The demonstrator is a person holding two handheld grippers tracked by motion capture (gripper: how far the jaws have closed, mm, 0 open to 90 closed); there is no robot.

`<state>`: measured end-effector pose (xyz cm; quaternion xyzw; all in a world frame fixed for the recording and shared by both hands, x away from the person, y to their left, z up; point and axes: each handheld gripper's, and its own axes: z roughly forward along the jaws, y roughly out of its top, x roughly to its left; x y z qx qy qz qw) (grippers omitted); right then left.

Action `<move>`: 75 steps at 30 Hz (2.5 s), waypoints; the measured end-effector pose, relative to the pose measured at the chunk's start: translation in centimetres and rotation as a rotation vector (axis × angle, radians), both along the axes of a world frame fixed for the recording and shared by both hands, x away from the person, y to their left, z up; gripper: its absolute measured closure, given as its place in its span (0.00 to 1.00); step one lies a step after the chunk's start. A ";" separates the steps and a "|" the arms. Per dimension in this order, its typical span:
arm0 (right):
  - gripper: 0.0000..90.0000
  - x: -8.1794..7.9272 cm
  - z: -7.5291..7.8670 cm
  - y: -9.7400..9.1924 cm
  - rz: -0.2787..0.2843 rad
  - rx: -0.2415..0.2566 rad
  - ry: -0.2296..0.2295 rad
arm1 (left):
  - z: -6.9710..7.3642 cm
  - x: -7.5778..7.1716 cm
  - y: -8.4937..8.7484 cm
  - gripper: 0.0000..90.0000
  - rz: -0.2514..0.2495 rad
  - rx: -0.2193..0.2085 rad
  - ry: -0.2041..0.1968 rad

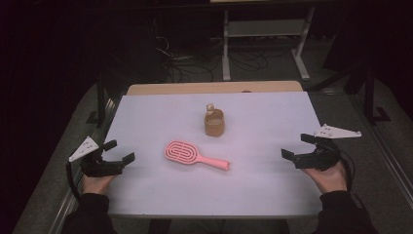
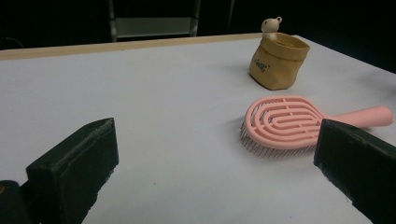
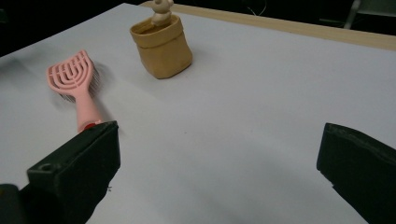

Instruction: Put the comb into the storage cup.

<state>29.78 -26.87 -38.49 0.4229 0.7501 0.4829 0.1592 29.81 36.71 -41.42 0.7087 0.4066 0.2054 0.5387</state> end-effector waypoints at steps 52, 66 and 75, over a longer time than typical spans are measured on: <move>0.00 3.9 4.7 8.4 0.239 -0.175 0.003 | 0.0 0.0 -0.1 0.00 -0.006 0.003 -0.007; 0.00 4.5 5.0 10.7 0.296 -0.203 0.011 | 0.0 0.0 -0.1 0.00 -0.008 0.007 -0.003; 0.00 4.8 5.1 12.1 0.326 -0.218 0.015 | 0.0 0.0 -0.1 0.00 -0.010 0.006 -0.004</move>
